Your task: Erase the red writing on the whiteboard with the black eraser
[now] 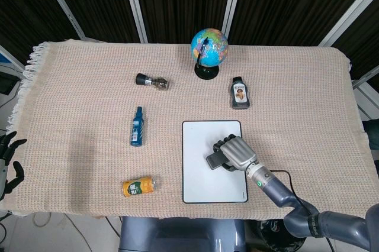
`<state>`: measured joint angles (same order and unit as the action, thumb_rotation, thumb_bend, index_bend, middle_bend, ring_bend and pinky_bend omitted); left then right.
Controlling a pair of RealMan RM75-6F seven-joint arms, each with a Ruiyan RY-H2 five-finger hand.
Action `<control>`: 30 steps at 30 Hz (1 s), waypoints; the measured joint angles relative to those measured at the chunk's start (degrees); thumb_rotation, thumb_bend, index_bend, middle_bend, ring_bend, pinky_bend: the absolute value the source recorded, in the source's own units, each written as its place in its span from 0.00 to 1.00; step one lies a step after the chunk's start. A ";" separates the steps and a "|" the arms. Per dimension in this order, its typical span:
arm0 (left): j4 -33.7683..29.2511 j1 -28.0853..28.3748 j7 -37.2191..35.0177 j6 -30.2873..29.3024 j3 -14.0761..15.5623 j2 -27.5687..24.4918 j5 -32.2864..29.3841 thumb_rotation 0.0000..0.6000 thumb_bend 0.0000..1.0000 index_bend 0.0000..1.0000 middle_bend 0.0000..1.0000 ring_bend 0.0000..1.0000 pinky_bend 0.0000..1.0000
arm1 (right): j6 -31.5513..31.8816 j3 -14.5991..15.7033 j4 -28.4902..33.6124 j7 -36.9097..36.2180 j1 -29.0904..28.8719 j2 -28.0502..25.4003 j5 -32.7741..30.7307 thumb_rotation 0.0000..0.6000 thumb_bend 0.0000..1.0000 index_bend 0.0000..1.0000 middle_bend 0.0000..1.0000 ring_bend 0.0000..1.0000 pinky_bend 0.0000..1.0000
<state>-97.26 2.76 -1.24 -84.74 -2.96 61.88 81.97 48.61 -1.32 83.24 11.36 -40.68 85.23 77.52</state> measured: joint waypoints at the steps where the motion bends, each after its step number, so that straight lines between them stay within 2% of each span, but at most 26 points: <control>1: 0.01 0.00 -0.01 -0.01 0.01 0.01 0.03 1.00 0.74 0.19 0.04 0.00 0.03 | 0.29 0.36 0.25 -0.27 0.29 -0.19 0.46 1.00 0.39 0.48 0.47 0.43 0.32; 6: -0.02 0.02 0.21 0.00 0.06 0.07 0.09 1.00 0.74 0.19 0.04 0.00 0.03 | 2.51 2.16 1.80 -1.55 1.95 -1.16 3.32 1.00 0.39 0.48 0.47 0.43 0.32; 10: -0.05 0.02 0.25 0.01 0.07 0.05 0.08 1.00 0.74 0.19 0.04 0.00 0.03 | 3.01 2.29 1.96 -2.15 2.48 -1.30 3.62 1.00 0.39 0.48 0.47 0.43 0.32; 30: 0.02 0.07 -0.01 0.10 0.04 -0.10 0.03 1.00 0.74 0.19 0.04 0.00 0.04 | -3.13 -3.15 -10.03 -8.48 -1.39 2.41 -0.52 1.00 0.40 0.48 0.47 0.43 0.32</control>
<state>-97.23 2.82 -1.25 -84.64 -2.92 61.78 82.01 45.49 -4.46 73.21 2.88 -42.07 87.64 77.00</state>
